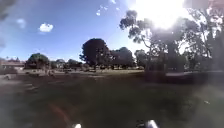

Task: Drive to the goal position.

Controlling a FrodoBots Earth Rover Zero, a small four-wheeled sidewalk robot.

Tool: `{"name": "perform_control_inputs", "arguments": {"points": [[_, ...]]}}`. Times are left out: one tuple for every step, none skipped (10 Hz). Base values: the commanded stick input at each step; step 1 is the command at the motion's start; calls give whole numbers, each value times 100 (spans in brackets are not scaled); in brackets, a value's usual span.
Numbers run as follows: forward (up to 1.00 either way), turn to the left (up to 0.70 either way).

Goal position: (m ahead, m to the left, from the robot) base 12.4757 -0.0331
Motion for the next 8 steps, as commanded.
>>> {"name": "perform_control_inputs", "arguments": {"points": [[70, 0], [70, 0], [70, 0], [70, 0], [70, 0], [70, 0], [70, 0], [70, 0]]}}
